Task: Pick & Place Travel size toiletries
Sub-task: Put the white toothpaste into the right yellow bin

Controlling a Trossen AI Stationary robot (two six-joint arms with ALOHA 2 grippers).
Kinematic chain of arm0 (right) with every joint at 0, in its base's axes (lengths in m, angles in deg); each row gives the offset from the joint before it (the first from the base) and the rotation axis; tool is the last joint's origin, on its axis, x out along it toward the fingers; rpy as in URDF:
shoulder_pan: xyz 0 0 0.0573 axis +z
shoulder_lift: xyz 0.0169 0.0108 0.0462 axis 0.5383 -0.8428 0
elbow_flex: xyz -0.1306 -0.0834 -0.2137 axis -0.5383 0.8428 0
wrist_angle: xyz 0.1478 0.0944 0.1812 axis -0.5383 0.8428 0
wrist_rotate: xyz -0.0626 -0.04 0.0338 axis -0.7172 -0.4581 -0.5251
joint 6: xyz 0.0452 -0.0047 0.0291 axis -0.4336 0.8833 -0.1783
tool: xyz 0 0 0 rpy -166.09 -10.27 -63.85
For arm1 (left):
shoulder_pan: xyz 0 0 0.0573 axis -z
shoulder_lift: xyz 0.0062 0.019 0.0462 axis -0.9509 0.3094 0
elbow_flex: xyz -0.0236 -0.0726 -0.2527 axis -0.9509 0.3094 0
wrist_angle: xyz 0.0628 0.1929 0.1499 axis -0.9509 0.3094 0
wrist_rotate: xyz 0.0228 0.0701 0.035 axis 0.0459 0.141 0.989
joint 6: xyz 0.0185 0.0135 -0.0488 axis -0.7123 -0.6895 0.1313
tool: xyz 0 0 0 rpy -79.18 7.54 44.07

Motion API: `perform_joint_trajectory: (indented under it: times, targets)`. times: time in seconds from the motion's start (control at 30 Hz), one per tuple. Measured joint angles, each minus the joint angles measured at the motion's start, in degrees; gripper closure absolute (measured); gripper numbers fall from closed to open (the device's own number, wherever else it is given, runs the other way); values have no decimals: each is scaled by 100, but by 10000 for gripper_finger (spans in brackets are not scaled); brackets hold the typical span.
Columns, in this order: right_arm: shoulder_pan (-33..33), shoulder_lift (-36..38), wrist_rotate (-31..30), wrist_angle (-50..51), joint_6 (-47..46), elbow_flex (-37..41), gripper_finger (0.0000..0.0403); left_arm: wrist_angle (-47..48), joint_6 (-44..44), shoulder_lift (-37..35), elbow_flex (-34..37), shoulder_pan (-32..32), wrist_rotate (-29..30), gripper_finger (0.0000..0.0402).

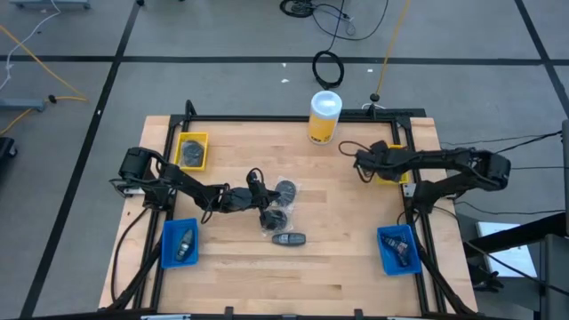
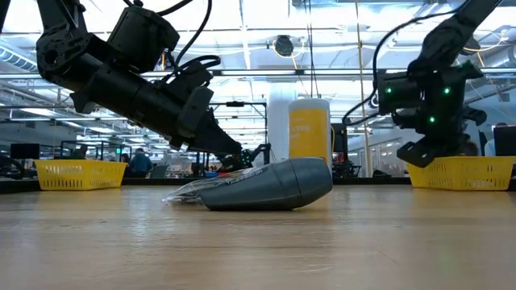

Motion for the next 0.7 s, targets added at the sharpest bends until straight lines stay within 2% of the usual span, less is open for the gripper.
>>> perform_joint_trajectory:
  times: [0.23, 0.53, 0.7]
  targets:
    - [-311, 2, -3, -211, 170, 146, 333, 1, -1, 0, 0, 1, 0, 380]
    - [-297, 54, -206, -233, 443, 148, 244, 1, -2, 0, 0, 0, 0, 380]
    - [-195, 579, -150, -147, 776, 151, 210, 1, -10, 0, 0, 0, 0, 380]
